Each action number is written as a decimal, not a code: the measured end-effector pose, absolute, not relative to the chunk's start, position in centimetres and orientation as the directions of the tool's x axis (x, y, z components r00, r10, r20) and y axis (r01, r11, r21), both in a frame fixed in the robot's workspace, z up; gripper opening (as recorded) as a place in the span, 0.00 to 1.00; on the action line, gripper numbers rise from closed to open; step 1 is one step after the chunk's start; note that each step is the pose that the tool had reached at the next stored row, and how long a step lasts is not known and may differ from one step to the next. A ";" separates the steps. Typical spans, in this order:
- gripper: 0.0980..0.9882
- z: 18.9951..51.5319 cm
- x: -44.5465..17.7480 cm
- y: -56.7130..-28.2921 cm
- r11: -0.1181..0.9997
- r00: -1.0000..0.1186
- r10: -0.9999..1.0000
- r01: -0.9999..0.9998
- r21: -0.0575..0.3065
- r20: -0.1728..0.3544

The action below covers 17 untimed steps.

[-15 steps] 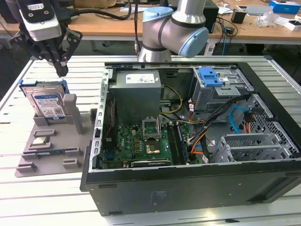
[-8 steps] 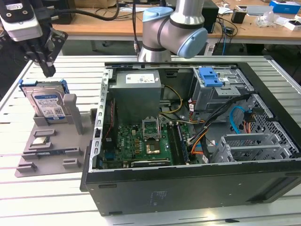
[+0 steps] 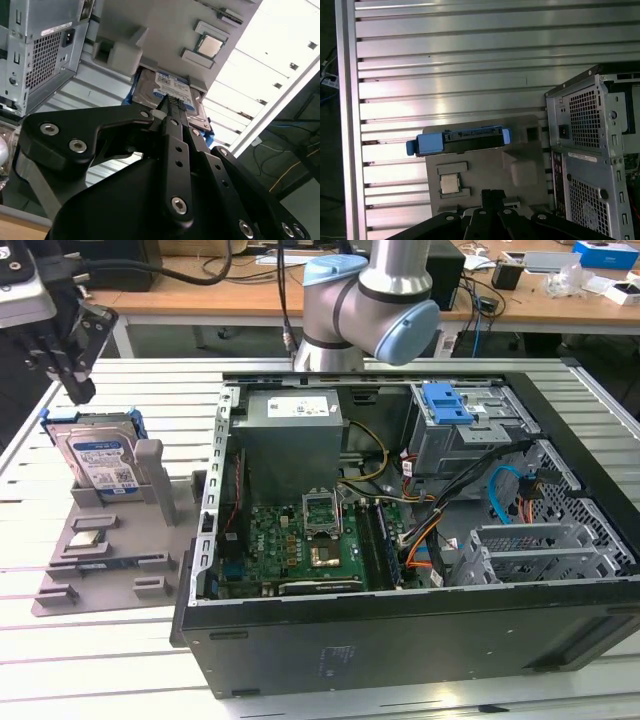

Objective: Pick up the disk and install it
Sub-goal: 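Reach for the disk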

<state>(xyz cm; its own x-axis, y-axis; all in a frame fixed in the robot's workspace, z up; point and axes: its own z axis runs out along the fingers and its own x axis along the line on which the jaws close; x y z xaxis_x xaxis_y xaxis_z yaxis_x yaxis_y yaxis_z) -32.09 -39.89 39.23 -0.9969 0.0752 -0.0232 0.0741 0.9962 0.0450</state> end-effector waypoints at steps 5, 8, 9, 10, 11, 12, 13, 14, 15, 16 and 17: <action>0.01 39.2 -34.2 -39.9 0.996 -0.997 0.075 0.074 0.045 -0.023; 0.01 39.2 -35.8 -39.9 0.996 -0.997 0.075 0.074 0.045 -0.023; 0.01 39.2 -36.9 -39.9 0.996 -0.997 0.075 0.074 0.045 -0.023; 0.01 39.2 -37.1 -39.9 0.996 -0.997 0.075 0.074 0.045 -0.023; 0.01 39.2 -37.1 -39.9 0.996 -0.997 0.075 0.074 0.045 -0.023; 0.01 39.2 -37.1 -39.9 0.996 -0.997 0.075 0.074 0.045 -0.023; 0.01 39.2 -37.1 -39.9 0.996 -0.997 0.075 0.074 0.045 -0.023; 0.01 39.2 -37.1 -39.9 0.996 -0.997 0.075 0.074 0.045 -0.023; 0.01 39.2 -37.1 -39.9 0.996 -0.997 0.075 0.074 0.045 -0.023; 0.01 39.2 -37.1 -39.9 0.996 -0.997 0.075 0.074 0.045 -0.023; 0.01 39.2 -37.1 -39.9 0.996 -0.997 0.075 0.074 0.045 -0.023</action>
